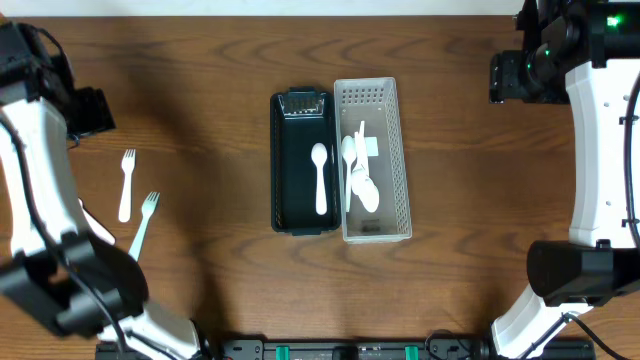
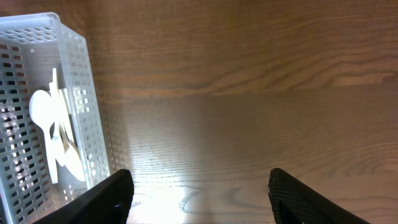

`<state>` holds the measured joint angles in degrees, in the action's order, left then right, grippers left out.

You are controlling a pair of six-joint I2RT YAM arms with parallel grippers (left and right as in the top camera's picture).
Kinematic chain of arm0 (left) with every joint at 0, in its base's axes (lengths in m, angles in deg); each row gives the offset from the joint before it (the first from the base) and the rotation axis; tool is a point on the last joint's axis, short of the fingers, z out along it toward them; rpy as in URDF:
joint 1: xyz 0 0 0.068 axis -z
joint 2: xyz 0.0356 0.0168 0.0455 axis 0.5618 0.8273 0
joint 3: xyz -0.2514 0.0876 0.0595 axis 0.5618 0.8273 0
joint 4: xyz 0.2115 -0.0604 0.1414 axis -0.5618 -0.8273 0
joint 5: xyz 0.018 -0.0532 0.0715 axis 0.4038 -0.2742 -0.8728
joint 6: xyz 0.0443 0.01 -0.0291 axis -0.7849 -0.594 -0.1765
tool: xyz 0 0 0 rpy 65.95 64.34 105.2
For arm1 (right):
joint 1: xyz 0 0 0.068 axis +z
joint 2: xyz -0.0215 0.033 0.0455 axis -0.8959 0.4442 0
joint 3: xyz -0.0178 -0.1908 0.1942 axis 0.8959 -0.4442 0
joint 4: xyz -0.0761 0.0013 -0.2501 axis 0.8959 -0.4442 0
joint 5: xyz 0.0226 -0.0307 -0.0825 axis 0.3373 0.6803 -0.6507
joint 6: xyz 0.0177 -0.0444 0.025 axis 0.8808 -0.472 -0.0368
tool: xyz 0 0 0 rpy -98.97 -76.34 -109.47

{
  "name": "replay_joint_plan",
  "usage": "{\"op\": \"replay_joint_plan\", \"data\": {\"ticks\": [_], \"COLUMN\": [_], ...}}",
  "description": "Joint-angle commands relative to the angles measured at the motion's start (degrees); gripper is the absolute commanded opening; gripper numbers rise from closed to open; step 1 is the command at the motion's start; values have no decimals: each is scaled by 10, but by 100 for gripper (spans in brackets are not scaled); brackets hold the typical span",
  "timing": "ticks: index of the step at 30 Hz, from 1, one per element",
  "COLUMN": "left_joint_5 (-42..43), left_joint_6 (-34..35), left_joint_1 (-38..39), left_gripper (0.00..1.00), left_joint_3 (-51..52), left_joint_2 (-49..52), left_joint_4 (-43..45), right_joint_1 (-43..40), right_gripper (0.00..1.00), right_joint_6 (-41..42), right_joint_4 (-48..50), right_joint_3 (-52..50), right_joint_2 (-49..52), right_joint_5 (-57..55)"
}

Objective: Pack container
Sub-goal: 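Return the left gripper left and grasp a white fork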

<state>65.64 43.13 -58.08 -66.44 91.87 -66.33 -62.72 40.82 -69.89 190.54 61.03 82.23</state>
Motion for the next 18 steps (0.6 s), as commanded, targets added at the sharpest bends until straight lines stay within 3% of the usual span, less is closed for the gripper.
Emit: {"op": "replay_joint_plan", "data": {"ticks": [1, 18], "left_joint_5": [10, 10], "left_joint_6": [-28, -63], "left_joint_1": [-5, -6], "left_gripper": [76, 76], "left_joint_3": [7, 7], "left_joint_2": [73, 250], "left_joint_4": [15, 70], "right_joint_1": [-5, -5], "right_gripper": [73, 77], "right_joint_6": [-7, 6], "right_joint_4": [0, 1], "right_joint_3": [0, 0], "right_joint_2": [3, 3], "right_joint_5": [-8, -8]}}
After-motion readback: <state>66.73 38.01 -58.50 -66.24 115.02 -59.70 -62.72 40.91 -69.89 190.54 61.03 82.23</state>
